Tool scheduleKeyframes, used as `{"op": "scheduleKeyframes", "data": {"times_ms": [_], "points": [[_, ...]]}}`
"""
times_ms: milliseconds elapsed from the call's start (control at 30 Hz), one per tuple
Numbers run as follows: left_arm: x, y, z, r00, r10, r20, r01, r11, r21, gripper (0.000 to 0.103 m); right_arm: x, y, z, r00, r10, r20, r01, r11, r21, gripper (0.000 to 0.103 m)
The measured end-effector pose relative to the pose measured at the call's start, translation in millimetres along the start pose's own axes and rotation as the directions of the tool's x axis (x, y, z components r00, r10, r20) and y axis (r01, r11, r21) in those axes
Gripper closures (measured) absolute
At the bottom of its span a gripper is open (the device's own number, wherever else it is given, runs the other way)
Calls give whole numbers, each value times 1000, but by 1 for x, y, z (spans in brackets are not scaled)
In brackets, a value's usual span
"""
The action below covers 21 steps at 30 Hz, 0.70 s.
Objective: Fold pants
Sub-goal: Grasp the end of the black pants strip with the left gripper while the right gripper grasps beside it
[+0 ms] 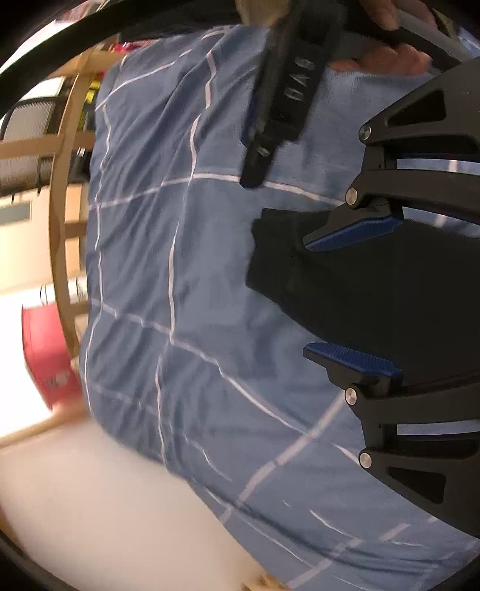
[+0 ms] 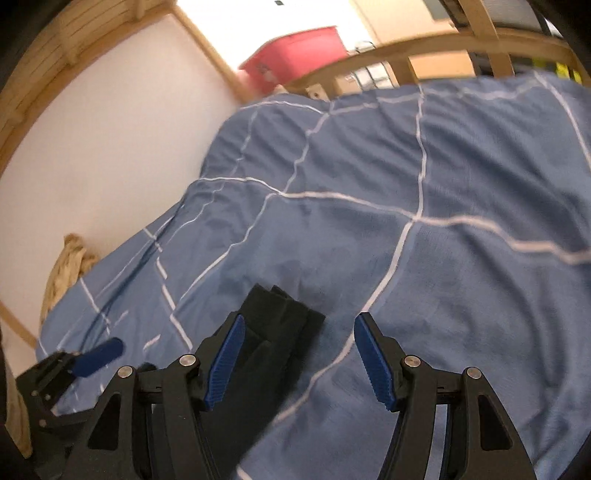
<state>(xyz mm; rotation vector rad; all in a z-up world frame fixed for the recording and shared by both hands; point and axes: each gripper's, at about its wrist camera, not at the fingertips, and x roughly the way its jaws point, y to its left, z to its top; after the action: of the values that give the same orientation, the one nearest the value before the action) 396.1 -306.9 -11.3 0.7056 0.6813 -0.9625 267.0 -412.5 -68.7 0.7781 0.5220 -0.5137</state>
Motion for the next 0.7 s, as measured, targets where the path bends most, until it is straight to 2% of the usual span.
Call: {"op": "scheduleKeyframes", "data": {"times_ms": [200, 267, 300, 400, 533, 600, 700], "points": [[43, 7, 14, 998, -49, -31, 52, 991, 125, 56, 35, 7, -10, 1000, 12, 3, -12, 1000, 10, 40], [56, 7, 16, 997, -68, -42, 75, 983, 169, 60, 42, 3, -14, 999, 18, 31, -18, 1000, -7, 40], [62, 8, 17, 995, -82, -48, 89, 978, 190, 65, 45, 2, -17, 999, 15, 49, -14, 1000, -19, 40], [76, 18, 24, 987, -150, -52, 158, 970, 184, 67, 61, -6, -25, 999, 15, 45, -14, 1000, -11, 40], [102, 29, 31, 979, -189, -82, 201, 965, 169, 69, 80, -13, -29, 1000, 30, 10, -30, 999, 28, 41], [114, 32, 32, 963, -250, -100, 262, 955, 137, 70, 80, -15, -30, 999, 38, 17, -38, 999, 32, 42], [124, 33, 33, 947, -305, -101, 315, 944, 101, 71, 79, -19, -29, 999, 39, 35, -40, 998, 45, 44]]}}
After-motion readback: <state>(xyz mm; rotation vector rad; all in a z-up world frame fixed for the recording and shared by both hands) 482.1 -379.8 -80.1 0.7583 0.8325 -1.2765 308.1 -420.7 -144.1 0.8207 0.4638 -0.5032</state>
